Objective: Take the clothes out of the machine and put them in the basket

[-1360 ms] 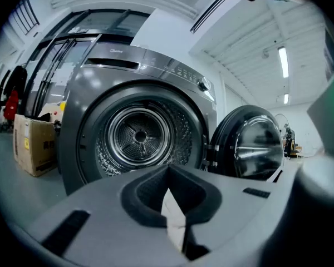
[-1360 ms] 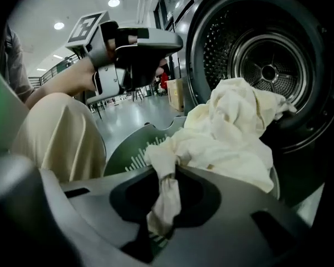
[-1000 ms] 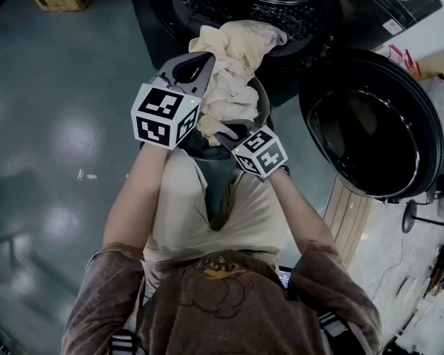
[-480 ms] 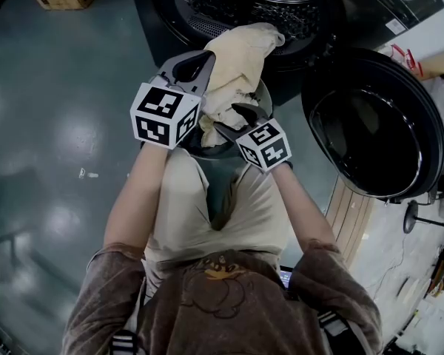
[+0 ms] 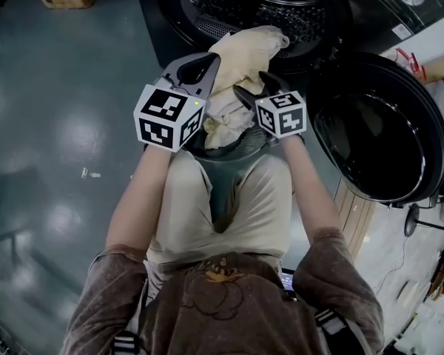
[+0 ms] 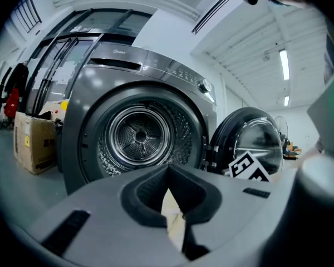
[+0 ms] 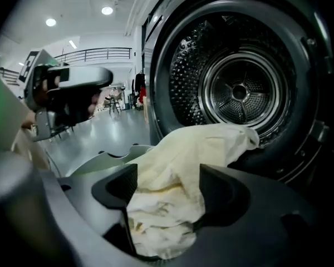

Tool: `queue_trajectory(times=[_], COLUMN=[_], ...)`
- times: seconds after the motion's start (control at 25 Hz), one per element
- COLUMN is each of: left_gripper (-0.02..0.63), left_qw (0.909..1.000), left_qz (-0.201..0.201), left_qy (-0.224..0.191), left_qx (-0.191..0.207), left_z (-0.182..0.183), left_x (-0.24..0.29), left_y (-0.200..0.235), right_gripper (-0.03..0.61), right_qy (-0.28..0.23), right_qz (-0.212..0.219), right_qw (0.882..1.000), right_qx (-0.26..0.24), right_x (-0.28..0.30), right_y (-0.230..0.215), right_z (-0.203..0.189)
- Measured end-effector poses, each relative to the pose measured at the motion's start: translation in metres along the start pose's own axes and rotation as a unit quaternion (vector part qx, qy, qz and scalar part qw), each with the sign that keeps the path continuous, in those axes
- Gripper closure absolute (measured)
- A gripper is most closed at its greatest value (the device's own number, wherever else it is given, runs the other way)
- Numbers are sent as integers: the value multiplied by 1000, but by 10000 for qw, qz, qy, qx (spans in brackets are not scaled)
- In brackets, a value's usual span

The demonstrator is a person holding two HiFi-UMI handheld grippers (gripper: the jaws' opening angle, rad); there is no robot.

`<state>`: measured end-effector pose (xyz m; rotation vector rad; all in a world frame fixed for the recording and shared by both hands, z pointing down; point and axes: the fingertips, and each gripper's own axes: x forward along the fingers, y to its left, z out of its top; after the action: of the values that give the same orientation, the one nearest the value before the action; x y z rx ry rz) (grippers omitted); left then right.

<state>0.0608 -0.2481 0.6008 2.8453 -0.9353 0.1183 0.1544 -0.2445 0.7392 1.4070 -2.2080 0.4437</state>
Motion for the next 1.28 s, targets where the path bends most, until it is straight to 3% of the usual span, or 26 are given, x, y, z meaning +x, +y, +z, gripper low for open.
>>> queue_trajectory(times=[0.28, 0.68, 0.8, 1.12, 1.28], left_gripper=[611, 611, 611, 611, 611], left_qw=[10000, 9999, 9999, 9999, 9999], left_qz=[-54, -39, -67, -56, -9], left_qy=[48, 88, 102, 133, 134], left_qx=[0, -53, -12, 24, 48], left_z=[-3, -6, -7, -6, -5], left_x=[1, 2, 2, -1, -2], left_y=[1, 6, 4, 3, 3], right_gripper=[173, 202, 245, 495, 538], right_qy=[-31, 220, 248, 220, 156], right_qz=[-771, -955, -932, -729, -588], right_qw=[9967, 9951, 9953, 9971, 9981], right_qx=[-243, -150, -102, 11, -105], right_x=[26, 55, 58, 54, 46], right_y=[-60, -82, -83, -73, -64], right_z=[36, 28, 27, 27, 31])
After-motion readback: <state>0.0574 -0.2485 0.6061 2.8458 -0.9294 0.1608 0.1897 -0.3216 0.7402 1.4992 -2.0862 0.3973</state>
